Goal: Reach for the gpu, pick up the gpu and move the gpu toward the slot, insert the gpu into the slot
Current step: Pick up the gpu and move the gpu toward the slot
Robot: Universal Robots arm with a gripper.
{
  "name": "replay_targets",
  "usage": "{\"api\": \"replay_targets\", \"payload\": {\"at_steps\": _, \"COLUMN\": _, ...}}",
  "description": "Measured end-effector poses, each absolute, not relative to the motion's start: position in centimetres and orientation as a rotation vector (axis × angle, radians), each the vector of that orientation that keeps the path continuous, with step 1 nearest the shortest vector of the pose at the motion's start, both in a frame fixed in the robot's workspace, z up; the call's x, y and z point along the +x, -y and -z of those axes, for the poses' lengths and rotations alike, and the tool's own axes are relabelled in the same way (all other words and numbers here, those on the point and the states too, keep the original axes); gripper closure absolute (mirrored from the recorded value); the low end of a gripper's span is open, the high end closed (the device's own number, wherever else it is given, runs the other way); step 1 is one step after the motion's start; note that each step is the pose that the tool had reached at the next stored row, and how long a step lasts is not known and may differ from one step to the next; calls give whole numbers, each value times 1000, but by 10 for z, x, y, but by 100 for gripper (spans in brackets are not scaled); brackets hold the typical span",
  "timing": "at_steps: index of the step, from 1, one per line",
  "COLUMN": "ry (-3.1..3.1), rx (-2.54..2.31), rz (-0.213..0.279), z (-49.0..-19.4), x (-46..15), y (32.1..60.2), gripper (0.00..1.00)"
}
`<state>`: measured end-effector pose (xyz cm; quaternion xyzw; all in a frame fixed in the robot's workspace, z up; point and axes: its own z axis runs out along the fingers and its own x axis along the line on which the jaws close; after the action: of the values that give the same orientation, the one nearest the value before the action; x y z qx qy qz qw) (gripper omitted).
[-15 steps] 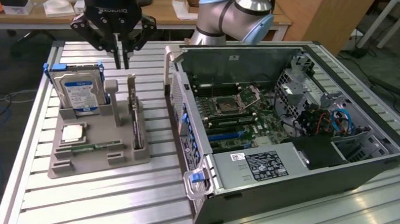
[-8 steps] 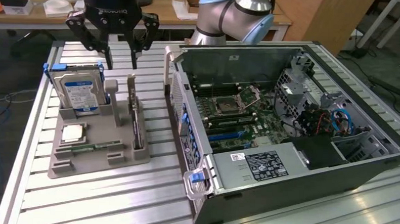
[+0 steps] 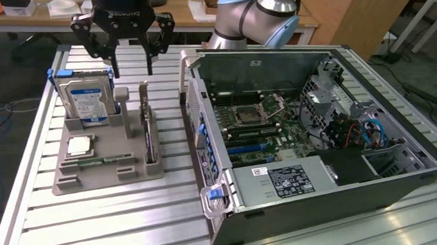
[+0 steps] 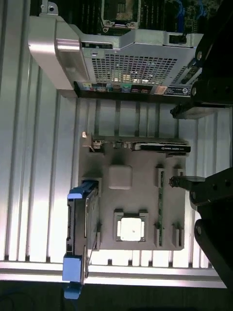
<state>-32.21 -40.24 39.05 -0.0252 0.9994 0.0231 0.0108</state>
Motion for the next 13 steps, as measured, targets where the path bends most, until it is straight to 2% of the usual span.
{"api": "replay_targets", "payload": {"at_steps": 13, "ry": -3115, "rx": -196, "rz": -69, "z": -369, "x": -323, "y": 402, "gripper": 41}}
